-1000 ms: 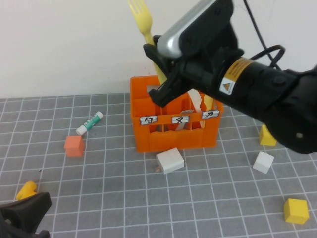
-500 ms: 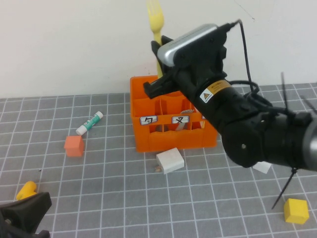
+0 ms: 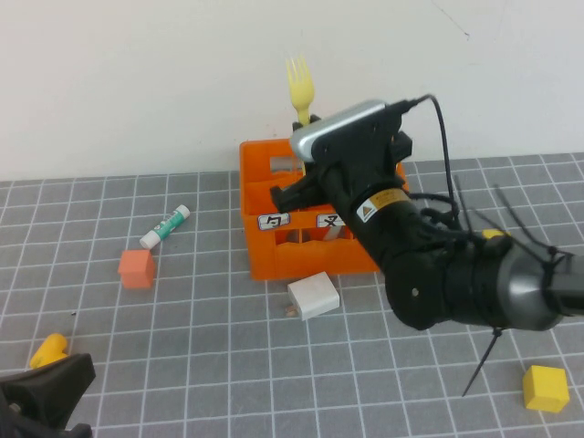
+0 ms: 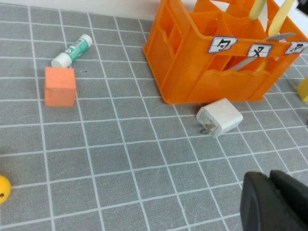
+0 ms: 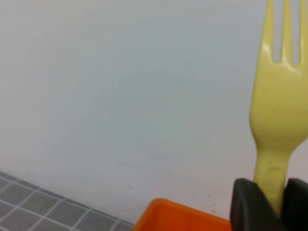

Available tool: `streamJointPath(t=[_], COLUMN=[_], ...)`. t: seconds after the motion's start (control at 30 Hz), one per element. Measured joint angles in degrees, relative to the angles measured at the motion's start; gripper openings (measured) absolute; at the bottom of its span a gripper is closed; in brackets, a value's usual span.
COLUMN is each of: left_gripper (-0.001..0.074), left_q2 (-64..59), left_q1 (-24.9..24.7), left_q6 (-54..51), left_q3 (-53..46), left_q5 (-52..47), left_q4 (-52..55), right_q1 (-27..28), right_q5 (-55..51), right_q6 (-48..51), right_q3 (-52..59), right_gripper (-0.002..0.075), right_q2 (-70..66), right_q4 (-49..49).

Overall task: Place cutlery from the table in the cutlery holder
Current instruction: Place the fork on the box

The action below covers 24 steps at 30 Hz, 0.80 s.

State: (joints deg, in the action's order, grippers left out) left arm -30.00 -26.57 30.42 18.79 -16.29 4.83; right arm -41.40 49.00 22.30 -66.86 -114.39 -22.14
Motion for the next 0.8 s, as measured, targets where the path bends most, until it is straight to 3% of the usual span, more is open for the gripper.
streamJointPath(t=[0.4, 0.67, 0.8], left_gripper=[-0.0001, -0.0001, -0.0001], left_q2=[0.0, 0.0, 0.0], left_q1=[0.0, 0.0, 0.0], left_q6=[0.0, 0.0, 0.0], left_q3=[0.0, 0.0, 0.0], left_q5=[0.0, 0.0, 0.0], left_q4=[0.0, 0.6, 1.1], right_q1=[0.0, 0.0, 0.0], right_q5=[3.1, 5.4, 9.9], right_q6=[-1.4, -3.8, -3.8], right_q3=[0.0, 0.0, 0.0], right_gripper=[0.0132, 0.0360, 0.0395], right_q2=[-5.7, -6.2, -6.0], right_q4=[-3.7, -5.6, -5.9])
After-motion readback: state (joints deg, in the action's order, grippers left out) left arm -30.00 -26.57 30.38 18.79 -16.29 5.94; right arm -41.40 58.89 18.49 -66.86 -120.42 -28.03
